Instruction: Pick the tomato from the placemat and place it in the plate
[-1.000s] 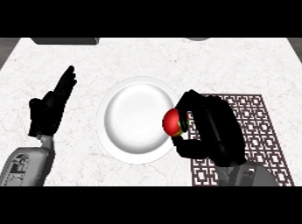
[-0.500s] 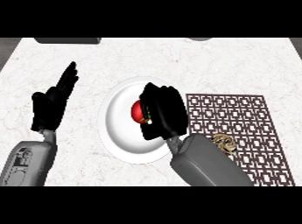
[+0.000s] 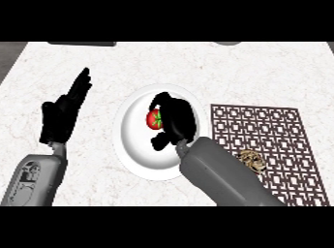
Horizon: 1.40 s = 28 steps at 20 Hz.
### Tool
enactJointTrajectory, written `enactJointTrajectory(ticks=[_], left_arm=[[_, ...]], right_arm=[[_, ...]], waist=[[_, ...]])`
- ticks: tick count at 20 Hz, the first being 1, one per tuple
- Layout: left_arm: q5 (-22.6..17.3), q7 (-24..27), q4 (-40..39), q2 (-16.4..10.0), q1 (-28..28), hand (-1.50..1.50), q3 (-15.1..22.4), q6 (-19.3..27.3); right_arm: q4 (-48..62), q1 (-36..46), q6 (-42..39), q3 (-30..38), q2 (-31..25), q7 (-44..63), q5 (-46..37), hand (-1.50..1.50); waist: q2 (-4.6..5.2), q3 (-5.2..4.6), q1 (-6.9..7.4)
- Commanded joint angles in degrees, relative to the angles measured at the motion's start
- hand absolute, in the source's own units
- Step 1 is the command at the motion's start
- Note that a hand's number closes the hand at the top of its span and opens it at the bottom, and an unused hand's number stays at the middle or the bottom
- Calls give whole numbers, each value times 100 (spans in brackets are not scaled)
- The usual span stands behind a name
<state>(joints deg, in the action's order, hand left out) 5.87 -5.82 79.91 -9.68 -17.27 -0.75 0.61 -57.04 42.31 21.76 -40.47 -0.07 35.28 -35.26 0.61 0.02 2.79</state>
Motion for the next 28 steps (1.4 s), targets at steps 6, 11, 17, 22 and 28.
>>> enactJointTrajectory(ticks=[6,11,17,22,28], left_arm=[[47,55,-86,64,-98,0,-21,42],[76,-92,199,98,123,0,28,88],[17,339,35,-42,405,0,-220,62],[-82,-107,320,-87,305,0,-279,-8],[41,-180,439,-101,369,0,-234,-47]], right_arm=[[531,396,1201,-91,7,-1284,1918,-150],[173,124,2192,332,7,-1780,2400,-150],[-986,-825,2297,1034,-527,-1942,2462,-150],[-2372,-1862,1789,1457,-1360,-2233,2901,-150],[-2913,-2684,729,2193,-2089,-2788,3427,-150]], waist=[[31,6,25],[-22,7,-76],[-72,-1,-340],[-83,0,-362],[-67,-1,-302]])
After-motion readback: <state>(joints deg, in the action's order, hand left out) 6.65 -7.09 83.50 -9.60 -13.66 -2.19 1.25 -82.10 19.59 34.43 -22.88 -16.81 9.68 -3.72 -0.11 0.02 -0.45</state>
